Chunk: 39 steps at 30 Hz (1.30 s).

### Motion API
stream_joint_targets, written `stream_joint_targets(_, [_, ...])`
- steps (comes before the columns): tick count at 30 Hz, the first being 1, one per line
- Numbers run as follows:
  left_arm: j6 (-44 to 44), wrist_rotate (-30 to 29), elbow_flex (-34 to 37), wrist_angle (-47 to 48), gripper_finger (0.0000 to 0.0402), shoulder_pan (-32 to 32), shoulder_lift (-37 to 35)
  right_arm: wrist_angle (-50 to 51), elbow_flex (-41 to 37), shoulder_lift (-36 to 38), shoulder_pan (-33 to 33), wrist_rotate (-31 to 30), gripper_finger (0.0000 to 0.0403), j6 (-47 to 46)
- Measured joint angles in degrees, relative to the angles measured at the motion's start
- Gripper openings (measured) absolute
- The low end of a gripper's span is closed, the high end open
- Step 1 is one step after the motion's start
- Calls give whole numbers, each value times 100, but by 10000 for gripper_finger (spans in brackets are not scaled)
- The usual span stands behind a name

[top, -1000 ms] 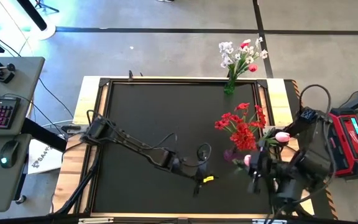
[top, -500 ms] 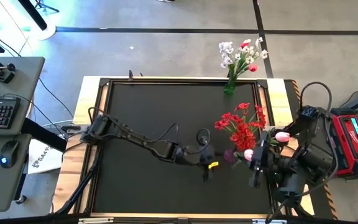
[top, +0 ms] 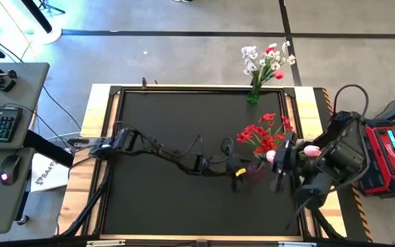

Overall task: Sort flowers into vase by color
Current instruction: Put the pink tulip into the violet vase

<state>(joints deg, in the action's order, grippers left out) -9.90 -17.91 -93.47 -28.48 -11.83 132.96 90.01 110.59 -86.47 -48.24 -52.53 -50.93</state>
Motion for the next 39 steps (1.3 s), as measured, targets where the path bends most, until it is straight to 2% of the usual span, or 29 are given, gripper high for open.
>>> stream_joint_targets(4, [86,177,0,-352,260,162,216,3,0,227,122,-3,0,91])
stream_joint_targets(8, [311,659,0,-479,260,303,340,1,0,389,349,25,0,224])
stream_joint_targets(13, [564,777,0,-546,260,471,412,0,0,446,689,294,0,566])
stream_joint_targets(16, [660,1262,0,-769,260,610,414,-3,-2,443,891,576,0,755])
stream_joint_targets(25, [1104,2230,-2,-1057,260,742,407,-221,-2,436,1209,1069,0,1131])
stream_joint_targets(31, [1210,2251,0,-1054,260,740,407,-347,-2,264,1265,1533,0,1257])
stream_joint_targets(39, [1210,2232,0,-1044,260,736,407,-557,-2,16,1265,1612,0,1375])
